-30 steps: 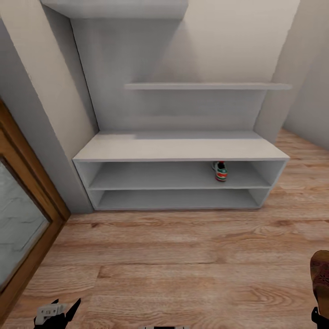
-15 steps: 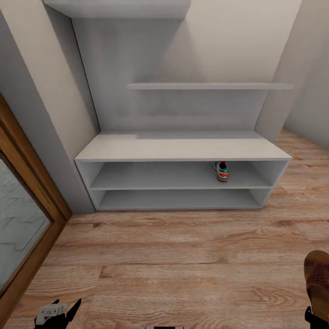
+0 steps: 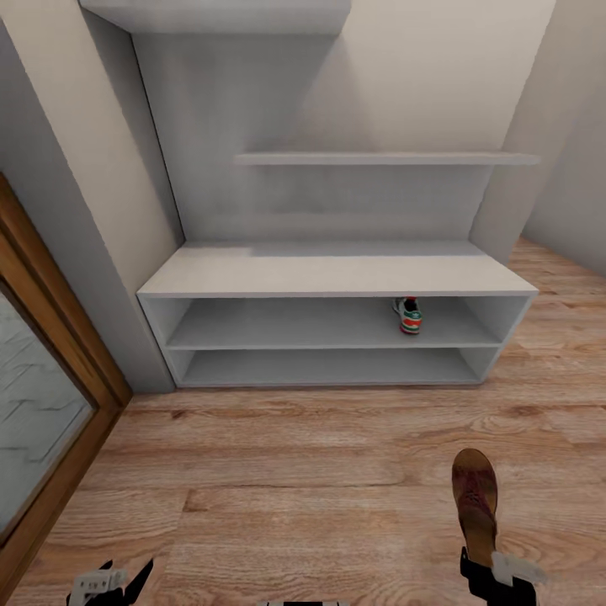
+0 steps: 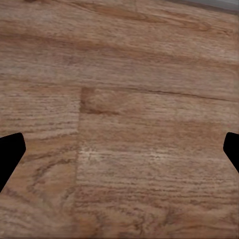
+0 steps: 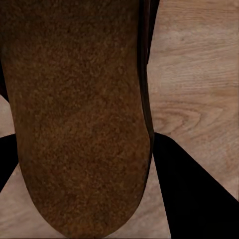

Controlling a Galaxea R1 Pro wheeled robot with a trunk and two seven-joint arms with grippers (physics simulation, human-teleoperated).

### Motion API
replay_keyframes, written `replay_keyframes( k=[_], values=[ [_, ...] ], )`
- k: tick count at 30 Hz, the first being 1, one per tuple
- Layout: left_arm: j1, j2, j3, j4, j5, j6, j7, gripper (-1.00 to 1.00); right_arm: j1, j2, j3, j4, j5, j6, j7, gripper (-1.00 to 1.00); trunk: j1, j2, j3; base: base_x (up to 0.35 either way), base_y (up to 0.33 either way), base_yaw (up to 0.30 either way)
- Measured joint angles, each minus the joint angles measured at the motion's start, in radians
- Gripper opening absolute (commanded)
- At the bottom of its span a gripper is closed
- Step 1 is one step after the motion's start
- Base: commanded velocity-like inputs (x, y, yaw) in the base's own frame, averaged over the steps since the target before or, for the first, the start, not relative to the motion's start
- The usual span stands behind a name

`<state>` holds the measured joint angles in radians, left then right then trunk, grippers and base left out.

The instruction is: Pick up the two gym shoes and the two sandals from the corridor floor and place them onto the hallstand (shoe rack) in the corridor, making sure they are on the rack and not on the floor. Arrange them so the two gym shoes are next to each other and the two sandals are next to each other.

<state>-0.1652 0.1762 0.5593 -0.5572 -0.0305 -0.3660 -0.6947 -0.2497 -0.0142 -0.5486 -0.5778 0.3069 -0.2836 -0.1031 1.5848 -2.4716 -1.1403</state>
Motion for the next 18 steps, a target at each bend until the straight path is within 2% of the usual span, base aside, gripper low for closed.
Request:
replay_keyframes(
  k=[5,8,11,14,15,16,18],
  values=[
    [0.002,-0.006,-0.003,0.002,-0.011,0.0,-0.001,1.0,-0.001,0.043,0.017,-0.07,-0.001,0.005,-0.002,-1.0,0.0,0.0,0.0,0.0,0.0,0.0],
    [0.004,-0.008,-0.003,0.003,-0.021,0.0,-0.001,1.0,-0.004,0.085,0.02,-0.101,0.003,0.008,0.0,-1.0,0.0,0.0,0.0,0.0,0.0,0.0],
    [0.005,-0.008,-0.003,0.003,-0.023,-0.001,-0.002,1.0,-0.009,0.105,0.038,-0.108,0.004,0.015,0.0,-1.0,0.0,0.0,0.0,0.0,0.0,0.0],
    [0.007,-0.008,-0.002,0.004,-0.025,-0.002,-0.011,1.0,-0.024,0.115,0.118,-0.111,0.003,0.061,0.0,-1.0,0.0,0.0,0.0,0.0,0.0,0.0],
    [0.014,-0.008,-0.002,0.004,-0.025,-0.007,-0.034,1.0,-0.036,0.119,0.175,-0.113,0.003,0.111,-0.001,-1.0,0.0,0.0,0.0,0.0,0.0,0.0],
    [0.02,-0.007,0.0,0.004,-0.024,-0.015,-0.056,1.0,-0.048,0.122,0.21,-0.114,0.0,0.149,-0.001,-1.0,0.0,0.0,0.0,0.0,0.0,0.0],
    [0.029,-0.004,0.005,0.004,-0.02,-0.035,-0.11,1.0,-0.077,0.131,0.251,-0.118,-0.002,0.219,-0.002,-1.0,0.0,0.0,0.0,0.0,0.0,0.0]
  ],
)
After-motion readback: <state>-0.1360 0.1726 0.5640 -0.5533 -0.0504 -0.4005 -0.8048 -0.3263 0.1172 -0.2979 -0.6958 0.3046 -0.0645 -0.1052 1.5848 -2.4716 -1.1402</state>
